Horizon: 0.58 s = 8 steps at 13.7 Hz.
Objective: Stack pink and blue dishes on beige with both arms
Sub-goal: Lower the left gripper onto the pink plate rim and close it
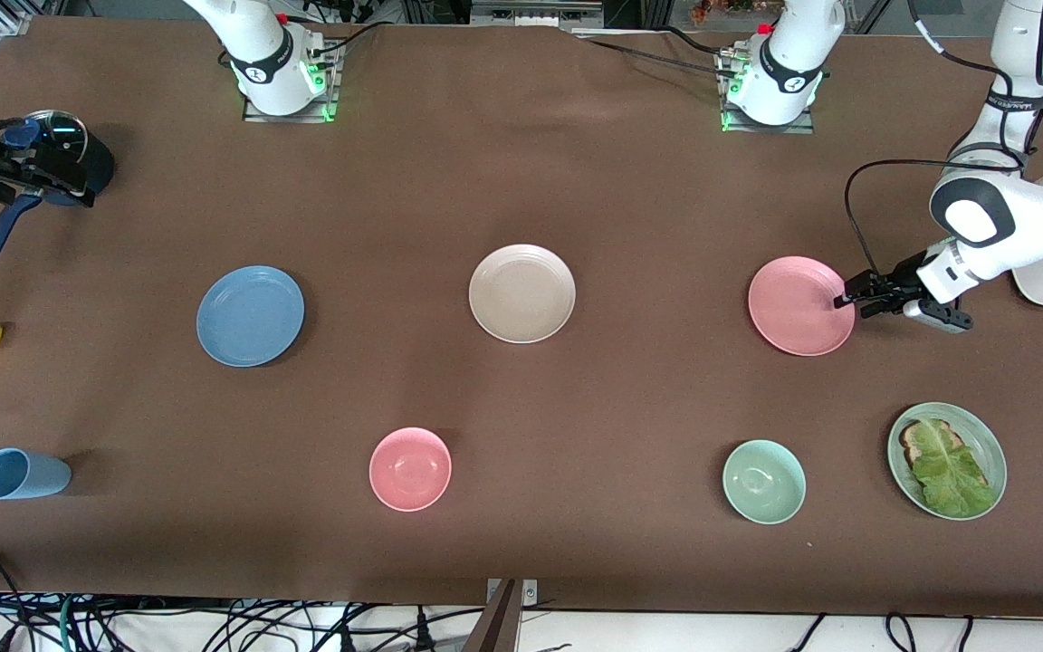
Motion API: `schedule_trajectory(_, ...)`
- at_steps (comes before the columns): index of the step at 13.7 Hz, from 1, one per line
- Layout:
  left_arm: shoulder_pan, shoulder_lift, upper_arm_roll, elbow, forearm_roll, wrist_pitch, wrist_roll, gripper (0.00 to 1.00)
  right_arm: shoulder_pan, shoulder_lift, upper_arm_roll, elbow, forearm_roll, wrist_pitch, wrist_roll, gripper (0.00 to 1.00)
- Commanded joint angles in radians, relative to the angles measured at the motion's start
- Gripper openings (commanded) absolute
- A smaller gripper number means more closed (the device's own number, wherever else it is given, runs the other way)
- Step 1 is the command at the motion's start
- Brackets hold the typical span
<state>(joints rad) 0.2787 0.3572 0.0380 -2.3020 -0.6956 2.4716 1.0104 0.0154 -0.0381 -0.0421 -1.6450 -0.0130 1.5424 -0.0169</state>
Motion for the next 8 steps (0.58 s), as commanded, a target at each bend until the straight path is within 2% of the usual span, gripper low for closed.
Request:
schedule_trajectory(1,-0.001,-0.029,0.000,-0.028,-0.038,0.007,0.037,0.52,0.000,0.004,-0.002,0.016,0.011,-0.016,0.009,1.00)
schedule_trajectory(2,-0.001,-0.029,0.000,-0.028,-0.048,0.007,0.037,0.51,0.001,0.003,-0.002,0.016,0.011,-0.016,0.009,1.00)
schedule_trajectory(3,-0.003,-0.026,0.000,-0.028,-0.051,0.007,0.037,0.44,0.001,0.003,-0.002,0.016,0.011,-0.016,0.009,1.00)
schedule_trajectory(5,-0.003,-0.024,0.000,-0.028,-0.053,0.009,0.037,0.21,0.000,0.004,-0.002,0.016,0.011,-0.016,0.009,1.00)
schedule_trajectory(7,-0.004,-0.023,0.000,-0.028,-0.061,0.010,0.039,0.19,0.000,0.004,-0.002,0.016,0.011,-0.016,0.009,1.00)
schedule_trajectory(8,-0.006,-0.021,0.000,-0.028,-0.065,0.015,0.039,0.15,0.000,0.004,-0.002,0.016,0.011,-0.016,0.009,1.00)
